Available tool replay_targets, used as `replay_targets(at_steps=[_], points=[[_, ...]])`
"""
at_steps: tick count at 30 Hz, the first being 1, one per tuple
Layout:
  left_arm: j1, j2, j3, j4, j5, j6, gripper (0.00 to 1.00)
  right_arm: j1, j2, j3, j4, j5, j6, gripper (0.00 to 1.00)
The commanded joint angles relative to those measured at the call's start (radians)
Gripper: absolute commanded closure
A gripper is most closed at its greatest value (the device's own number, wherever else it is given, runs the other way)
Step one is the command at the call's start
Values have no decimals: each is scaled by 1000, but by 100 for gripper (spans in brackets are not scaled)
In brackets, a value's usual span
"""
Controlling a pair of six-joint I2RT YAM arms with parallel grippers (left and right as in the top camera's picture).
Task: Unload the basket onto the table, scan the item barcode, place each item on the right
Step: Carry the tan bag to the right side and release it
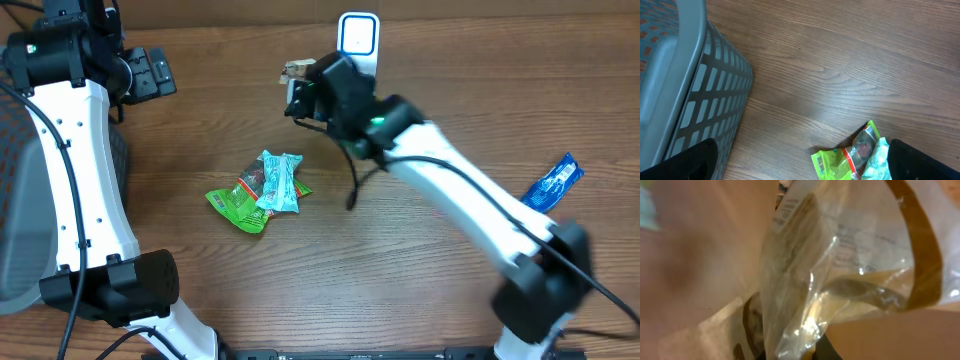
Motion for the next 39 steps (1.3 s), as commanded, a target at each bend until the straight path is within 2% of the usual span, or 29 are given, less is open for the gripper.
replay_targets(at_steps=[1, 5, 7, 15, 20, 27, 31, 36, 37, 38, 39], points=[[-7, 10, 5, 0, 5, 19, 0, -67, -98, 18, -71, -460, 227, 96], [-7, 10, 5, 0, 5, 19, 0, -182, -159, 18, -196, -740, 286, 96], [-7, 10, 5, 0, 5, 19, 0, -261, -171, 18, -249, -820, 313, 96], [-7, 10, 5, 0, 5, 19, 0, -627, -146, 6, -349, -853, 745, 96], [-7, 10, 5, 0, 5, 19, 0, -820, -141, -114, -339, -848, 861, 96], [-7, 10, 5, 0, 5, 19, 0, -1007, -141, -397, -126, -698, 1045, 96], [-7, 10, 5, 0, 5, 19, 0, -1046, -141, -495, -32, -600, 1071, 96], [-7, 10, 5, 0, 5, 19, 0, -1047, -141, -505, -39, -477, 1070, 95], [-7, 10, 5, 0, 5, 19, 0, -1047, -141, -505, -42, -478, 1070, 86], [-7, 10, 5, 0, 5, 19, 0, -1047, -141, -505, -45, -482, 1070, 71], [-7, 10, 5, 0, 5, 19, 0, -1047, -141, -505, -46, -488, 1070, 47]])
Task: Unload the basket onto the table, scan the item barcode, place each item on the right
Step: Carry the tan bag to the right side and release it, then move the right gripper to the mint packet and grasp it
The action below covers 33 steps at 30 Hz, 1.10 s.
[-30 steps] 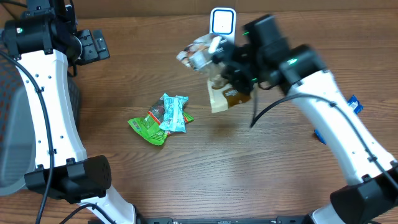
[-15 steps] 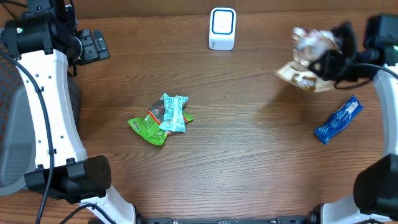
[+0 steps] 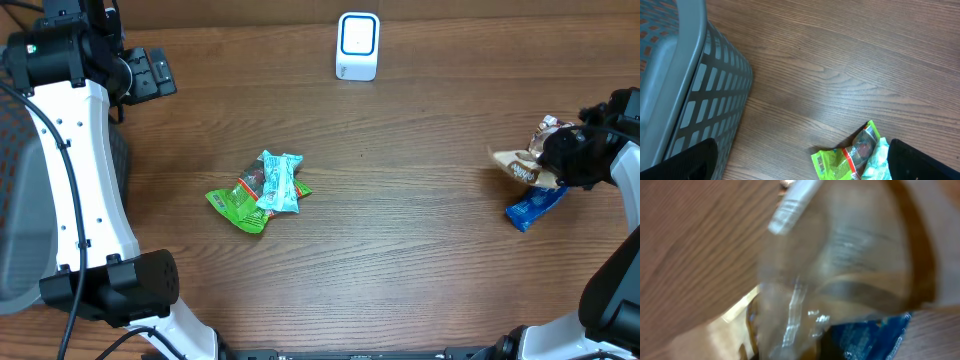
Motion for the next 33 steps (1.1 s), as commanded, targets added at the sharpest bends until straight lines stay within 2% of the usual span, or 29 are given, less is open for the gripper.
replay_targets(at_steps=[1, 2, 3, 6, 10, 14, 18, 25, 33], points=[[-7, 10, 5, 0, 5, 19, 0, 6, -5, 4, 2, 26, 9, 26], [-7, 10, 5, 0, 5, 19, 0, 8, -5, 6, 3, 2, 9, 15], [-7, 10, 5, 0, 5, 19, 0, 8, -5, 11, 2, -43, 8, 12], [-7, 10, 5, 0, 5, 19, 0, 10, -5, 47, -28, -190, -27, 12], [-7, 10, 5, 0, 5, 19, 0, 54, -8, 127, -80, -285, -53, 10], [-7, 10, 5, 0, 5, 19, 0, 168, -10, 215, -100, -364, -52, 7], [-7, 10, 5, 0, 5, 19, 0, 317, -9, 234, -15, -357, 0, 0], [-7, 10, 5, 0, 5, 19, 0, 486, 6, 233, 159, -344, 235, 0], [-7, 10, 5, 0, 5, 19, 0, 715, 112, 232, 235, -363, 246, 6]])
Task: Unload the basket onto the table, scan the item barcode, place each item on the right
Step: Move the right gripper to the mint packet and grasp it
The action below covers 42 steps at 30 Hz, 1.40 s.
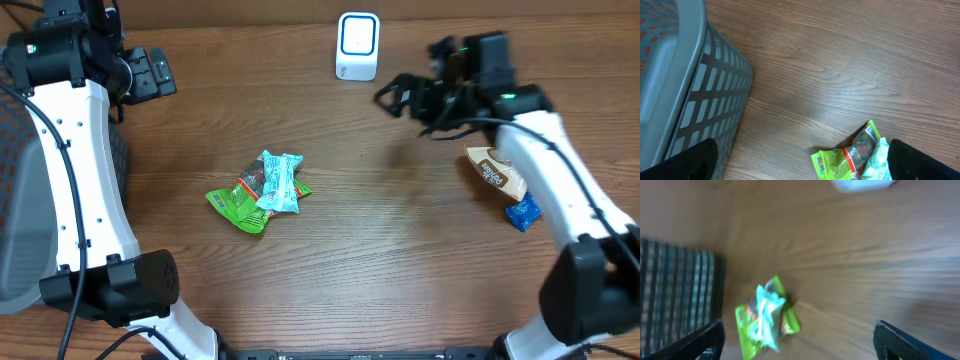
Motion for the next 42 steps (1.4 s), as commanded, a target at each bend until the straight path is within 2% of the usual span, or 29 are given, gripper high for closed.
replay_targets(at_steps=[1, 2, 8, 16, 21, 26, 29, 39, 42], points=[[-7, 10, 5, 0, 5, 18, 0, 106, 81, 18, 34, -16, 27, 5], [-7, 10, 5, 0, 5, 19, 1, 134, 104, 18, 53, -16, 26, 0], [-7, 10, 5, 0, 5, 19, 0, 262, 244, 18, 222, -38, 78, 0], [-7, 10, 5, 0, 5, 19, 0, 331, 393, 18, 418, -59, 158, 0], [-7, 10, 5, 0, 5, 19, 0, 359, 444, 18, 544, -98, 192, 5], [-7, 10, 5, 0, 5, 19, 0, 379, 470, 18, 580, -98, 221, 13], [-7, 10, 5, 0, 5, 19, 0, 381, 470, 18, 577, -97, 229, 25], [-7, 10, 5, 0, 5, 19, 0, 332, 469, 18, 602, -159, 293, 95], [-7, 10, 5, 0, 5, 19, 1, 298, 469, 18, 647, -276, 296, 96]])
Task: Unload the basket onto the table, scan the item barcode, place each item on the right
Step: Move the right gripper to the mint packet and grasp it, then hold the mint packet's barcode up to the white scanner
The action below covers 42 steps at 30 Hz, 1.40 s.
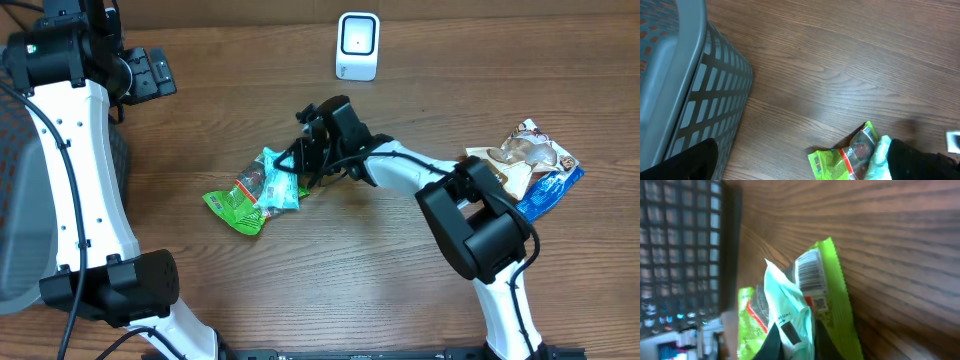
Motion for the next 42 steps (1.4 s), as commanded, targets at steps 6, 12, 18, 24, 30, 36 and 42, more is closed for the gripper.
replay_targets(at_steps=[6, 12, 18, 24, 30, 36, 42], points=[[-7, 10, 5, 0, 5, 19, 0, -105, -34, 18, 108, -262, 140, 96], [-7, 10, 5, 0, 5, 19, 0, -170, -185, 18, 103, -266, 165, 96], [-7, 10, 5, 0, 5, 19, 0, -198, -385, 18, 78, -158, 122, 96], [-7, 10, 5, 0, 5, 19, 0, -193, -552, 18, -101, 141, -27, 96], [-7, 10, 5, 0, 5, 19, 0, -182, -630, 18, -202, 263, -120, 96], [-7, 10, 5, 0, 5, 19, 0, -177, -624, 18, -214, 362, -288, 96], [-7, 10, 5, 0, 5, 19, 0, -127, -556, 18, -184, 615, -665, 96]])
